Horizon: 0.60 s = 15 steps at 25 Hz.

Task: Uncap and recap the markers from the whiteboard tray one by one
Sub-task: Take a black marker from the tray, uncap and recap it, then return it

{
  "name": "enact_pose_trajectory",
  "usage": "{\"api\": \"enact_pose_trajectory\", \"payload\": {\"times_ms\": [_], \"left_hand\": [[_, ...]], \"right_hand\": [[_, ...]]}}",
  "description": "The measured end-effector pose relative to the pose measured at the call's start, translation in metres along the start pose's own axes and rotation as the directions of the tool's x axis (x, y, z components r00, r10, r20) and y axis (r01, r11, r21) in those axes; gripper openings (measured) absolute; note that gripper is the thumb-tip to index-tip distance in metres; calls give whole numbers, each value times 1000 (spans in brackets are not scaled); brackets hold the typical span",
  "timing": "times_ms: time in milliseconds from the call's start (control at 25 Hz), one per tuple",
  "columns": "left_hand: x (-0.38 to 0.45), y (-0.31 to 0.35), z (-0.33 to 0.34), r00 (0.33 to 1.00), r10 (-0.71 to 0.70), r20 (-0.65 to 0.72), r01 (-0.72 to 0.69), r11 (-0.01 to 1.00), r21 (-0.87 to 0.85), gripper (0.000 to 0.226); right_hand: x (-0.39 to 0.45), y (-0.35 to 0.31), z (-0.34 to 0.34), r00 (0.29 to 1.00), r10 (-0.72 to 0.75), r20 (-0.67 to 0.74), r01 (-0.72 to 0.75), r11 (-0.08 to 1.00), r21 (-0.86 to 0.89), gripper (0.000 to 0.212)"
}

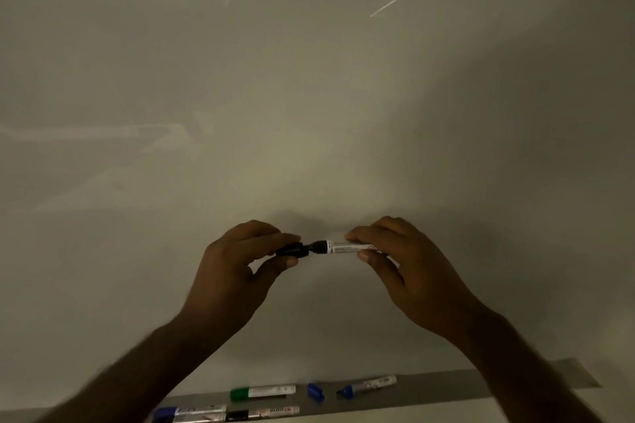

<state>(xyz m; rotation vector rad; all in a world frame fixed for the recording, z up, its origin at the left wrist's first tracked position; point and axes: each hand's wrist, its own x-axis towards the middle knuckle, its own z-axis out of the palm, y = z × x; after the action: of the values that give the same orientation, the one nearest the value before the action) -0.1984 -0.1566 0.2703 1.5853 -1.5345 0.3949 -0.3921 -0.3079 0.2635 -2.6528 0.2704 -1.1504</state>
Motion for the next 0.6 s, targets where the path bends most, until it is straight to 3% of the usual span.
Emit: {"api": "enact_pose_trajectory", "payload": {"times_ms": [360, 600], "left_hand": [[8, 5, 4, 1000, -4, 1, 4, 1000, -4, 28], [19, 13, 6, 998, -66, 17, 67, 996, -60, 24]], "right_hand": [[4, -1, -9, 998, -66, -10, 65, 997, -46, 27], [7, 0, -10, 999, -10, -48, 12, 999, 41, 25]]}}
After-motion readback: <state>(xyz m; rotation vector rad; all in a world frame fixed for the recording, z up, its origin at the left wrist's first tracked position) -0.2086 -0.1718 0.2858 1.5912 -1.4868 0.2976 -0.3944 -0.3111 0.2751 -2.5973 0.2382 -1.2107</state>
